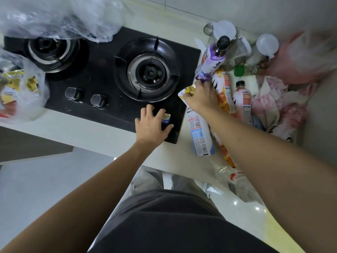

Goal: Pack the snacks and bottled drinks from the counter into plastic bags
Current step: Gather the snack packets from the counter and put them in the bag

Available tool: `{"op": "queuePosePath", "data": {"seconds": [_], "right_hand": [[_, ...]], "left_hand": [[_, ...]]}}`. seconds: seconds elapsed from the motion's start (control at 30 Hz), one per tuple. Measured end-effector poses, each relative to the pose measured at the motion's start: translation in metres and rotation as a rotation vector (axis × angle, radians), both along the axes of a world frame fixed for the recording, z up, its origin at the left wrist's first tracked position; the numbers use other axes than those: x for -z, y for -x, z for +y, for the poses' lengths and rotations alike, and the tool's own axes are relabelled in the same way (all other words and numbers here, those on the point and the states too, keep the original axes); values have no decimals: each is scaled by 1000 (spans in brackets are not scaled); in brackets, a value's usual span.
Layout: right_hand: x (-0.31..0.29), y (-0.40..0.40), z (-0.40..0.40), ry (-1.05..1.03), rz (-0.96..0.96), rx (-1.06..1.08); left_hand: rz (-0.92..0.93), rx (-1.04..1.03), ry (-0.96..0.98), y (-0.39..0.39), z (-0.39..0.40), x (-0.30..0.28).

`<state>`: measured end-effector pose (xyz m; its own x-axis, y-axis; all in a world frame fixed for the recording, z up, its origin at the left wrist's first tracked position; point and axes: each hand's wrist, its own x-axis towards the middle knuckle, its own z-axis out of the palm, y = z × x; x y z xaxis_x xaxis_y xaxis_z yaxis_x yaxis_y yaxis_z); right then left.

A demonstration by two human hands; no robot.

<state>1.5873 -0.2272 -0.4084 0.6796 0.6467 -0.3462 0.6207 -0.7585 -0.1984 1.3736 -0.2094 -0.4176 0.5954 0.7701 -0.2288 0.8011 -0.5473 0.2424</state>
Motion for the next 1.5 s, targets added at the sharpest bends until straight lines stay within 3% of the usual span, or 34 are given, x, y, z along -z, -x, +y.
{"op": "queuePosePath", "data": {"seconds": [0.57, 1.1, 1.3, 1.5], "right_hand": [[7, 1, 8, 52, -82, -154], [1, 5, 0, -65, -101, -222], [-2, 12, -1, -150, -231, -291], [-11, 14, 4, -270, -144, -199]], "left_hand": [[41, 144, 16, 16, 8, 5], [7, 180, 51, 35, 19, 4], [-21, 200, 44, 41, 28, 2], [-22, 238, 46, 47, 41, 0]]}}
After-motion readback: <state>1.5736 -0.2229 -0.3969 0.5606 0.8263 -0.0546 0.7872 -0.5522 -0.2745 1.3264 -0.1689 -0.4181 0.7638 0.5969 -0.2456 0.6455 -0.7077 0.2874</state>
